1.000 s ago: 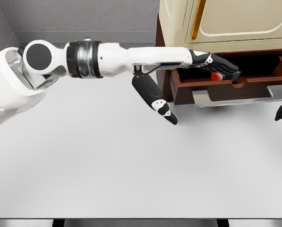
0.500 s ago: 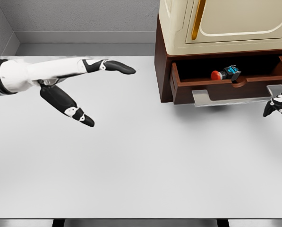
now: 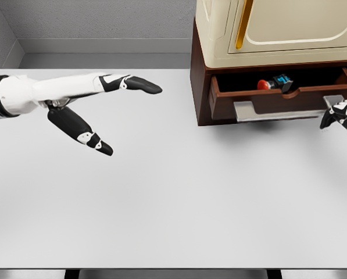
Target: Put the switch into the drawer with left arm, and close the drawer with right arm
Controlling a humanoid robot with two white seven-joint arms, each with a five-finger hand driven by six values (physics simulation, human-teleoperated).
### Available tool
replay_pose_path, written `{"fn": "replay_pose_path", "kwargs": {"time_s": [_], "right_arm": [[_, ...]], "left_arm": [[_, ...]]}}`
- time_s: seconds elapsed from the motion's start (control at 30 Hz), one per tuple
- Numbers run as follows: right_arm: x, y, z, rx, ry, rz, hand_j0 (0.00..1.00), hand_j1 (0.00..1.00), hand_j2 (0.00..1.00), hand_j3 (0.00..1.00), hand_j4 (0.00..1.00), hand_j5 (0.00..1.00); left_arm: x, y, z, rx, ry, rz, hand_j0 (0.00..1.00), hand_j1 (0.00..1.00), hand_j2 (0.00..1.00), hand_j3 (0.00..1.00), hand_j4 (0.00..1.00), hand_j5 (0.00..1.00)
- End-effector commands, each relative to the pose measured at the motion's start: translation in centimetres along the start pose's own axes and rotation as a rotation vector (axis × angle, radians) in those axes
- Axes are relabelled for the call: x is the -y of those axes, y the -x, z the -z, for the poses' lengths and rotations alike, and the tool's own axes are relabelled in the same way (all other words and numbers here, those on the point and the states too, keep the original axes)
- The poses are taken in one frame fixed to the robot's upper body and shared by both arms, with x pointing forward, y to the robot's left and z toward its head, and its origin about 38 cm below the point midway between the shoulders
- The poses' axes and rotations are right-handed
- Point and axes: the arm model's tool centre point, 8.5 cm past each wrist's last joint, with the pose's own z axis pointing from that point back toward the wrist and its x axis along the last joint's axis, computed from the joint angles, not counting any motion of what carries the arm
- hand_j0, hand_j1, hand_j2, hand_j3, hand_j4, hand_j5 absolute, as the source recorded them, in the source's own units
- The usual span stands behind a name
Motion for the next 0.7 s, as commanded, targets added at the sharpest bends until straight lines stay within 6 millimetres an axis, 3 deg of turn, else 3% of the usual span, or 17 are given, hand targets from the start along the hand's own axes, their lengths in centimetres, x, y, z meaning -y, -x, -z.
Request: {"fn": "replay_pose_path", "kwargs": {"time_s": [0.0, 0.1, 0.23, 0.5, 0.67], "right_arm": [[-1.0, 0.2, 0.4, -0.017, -0.037, 0.007, 0.34, 0.34, 0.34, 0.34, 0.34, 0.34], [-1.0, 0.3, 1.1, -0.029, -0.042, 0.013, 0.34, 0.34, 0.34, 0.34, 0.34, 0.34], [0.0, 1.0, 3.5, -0.058, -0.033, 0.040, 0.34, 0.34, 0.34, 0.34, 0.34, 0.34], [-0.8, 0.8, 3.3, -0.043, -0.054, 0.030, 0.35, 0.35, 0.35, 0.35, 0.35, 0.35], [0.4, 1.2, 3.0, -0.054, -0.021, 0.025, 0.36, 0.36, 0.36, 0.36, 0.36, 0.36]], "left_arm": [[-0.1, 0.2, -0.2, -0.006, -0.010, -0.011, 1.00, 1.00, 1.00, 1.00, 1.00, 1.00], [-0.1, 0.2, -0.1, -0.006, -0.009, -0.010, 1.00, 1.00, 1.00, 1.00, 1.00, 1.00], [0.0, 0.3, -0.2, -0.007, -0.009, -0.013, 1.00, 1.00, 1.00, 1.00, 1.00, 1.00], [0.1, 0.6, -0.2, -0.011, -0.008, -0.019, 1.00, 1.00, 1.00, 1.00, 1.00, 1.00], [0.2, 0.6, -0.2, -0.010, -0.008, -0.019, 1.00, 1.00, 1.00, 1.00, 1.00, 1.00]]}}
